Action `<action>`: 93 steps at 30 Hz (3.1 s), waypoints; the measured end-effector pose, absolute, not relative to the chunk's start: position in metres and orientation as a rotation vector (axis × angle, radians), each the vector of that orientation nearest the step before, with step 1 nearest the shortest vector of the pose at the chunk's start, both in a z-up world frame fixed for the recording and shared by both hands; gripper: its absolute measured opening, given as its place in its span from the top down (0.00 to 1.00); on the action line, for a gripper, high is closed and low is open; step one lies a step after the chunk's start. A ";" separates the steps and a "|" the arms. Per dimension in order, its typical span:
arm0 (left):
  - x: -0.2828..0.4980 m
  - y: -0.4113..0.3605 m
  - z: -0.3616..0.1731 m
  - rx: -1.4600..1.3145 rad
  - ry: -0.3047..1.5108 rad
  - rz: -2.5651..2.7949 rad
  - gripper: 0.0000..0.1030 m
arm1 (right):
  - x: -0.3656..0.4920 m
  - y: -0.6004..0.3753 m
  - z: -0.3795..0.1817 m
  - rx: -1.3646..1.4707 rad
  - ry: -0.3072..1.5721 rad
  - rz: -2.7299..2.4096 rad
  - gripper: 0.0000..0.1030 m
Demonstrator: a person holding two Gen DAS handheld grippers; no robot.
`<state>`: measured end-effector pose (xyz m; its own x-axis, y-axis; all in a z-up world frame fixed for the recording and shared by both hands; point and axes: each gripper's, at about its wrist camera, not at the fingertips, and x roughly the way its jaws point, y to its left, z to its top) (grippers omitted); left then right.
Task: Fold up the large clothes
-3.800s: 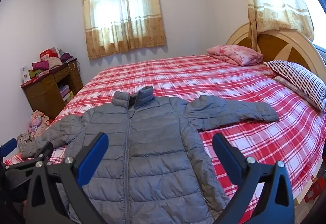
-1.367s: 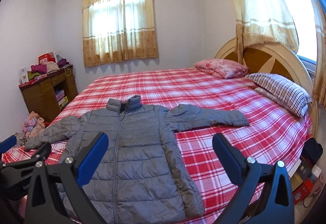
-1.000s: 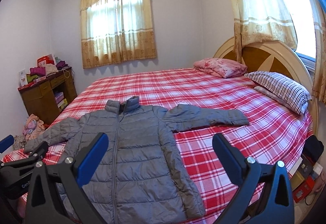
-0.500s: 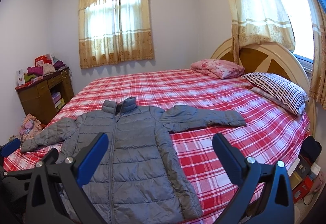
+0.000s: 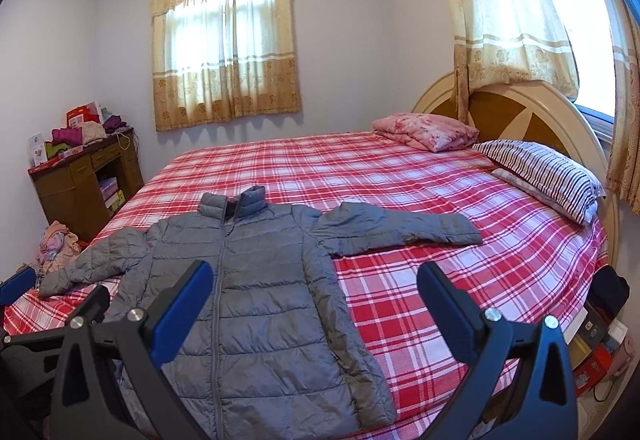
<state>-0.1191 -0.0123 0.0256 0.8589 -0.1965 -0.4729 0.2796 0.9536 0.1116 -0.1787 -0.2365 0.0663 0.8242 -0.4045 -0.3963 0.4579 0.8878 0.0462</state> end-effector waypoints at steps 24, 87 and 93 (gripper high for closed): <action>-0.111 -0.012 0.023 0.168 0.504 -0.248 0.01 | -0.172 -0.239 0.056 0.151 0.426 -0.455 0.00; 0.219 0.041 -0.084 0.044 0.792 -0.025 0.01 | -0.021 -0.643 -0.073 0.679 0.536 -0.957 0.89; 0.195 0.069 -0.078 0.021 0.768 -0.004 0.01 | 0.019 -0.536 0.003 0.415 0.482 -0.719 0.89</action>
<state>0.1952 0.0688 -0.0784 0.7194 0.0042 -0.6946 0.0113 0.9998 0.0178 0.0192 -0.5362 0.0032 0.6533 -0.5207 -0.5497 0.7059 0.6813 0.1936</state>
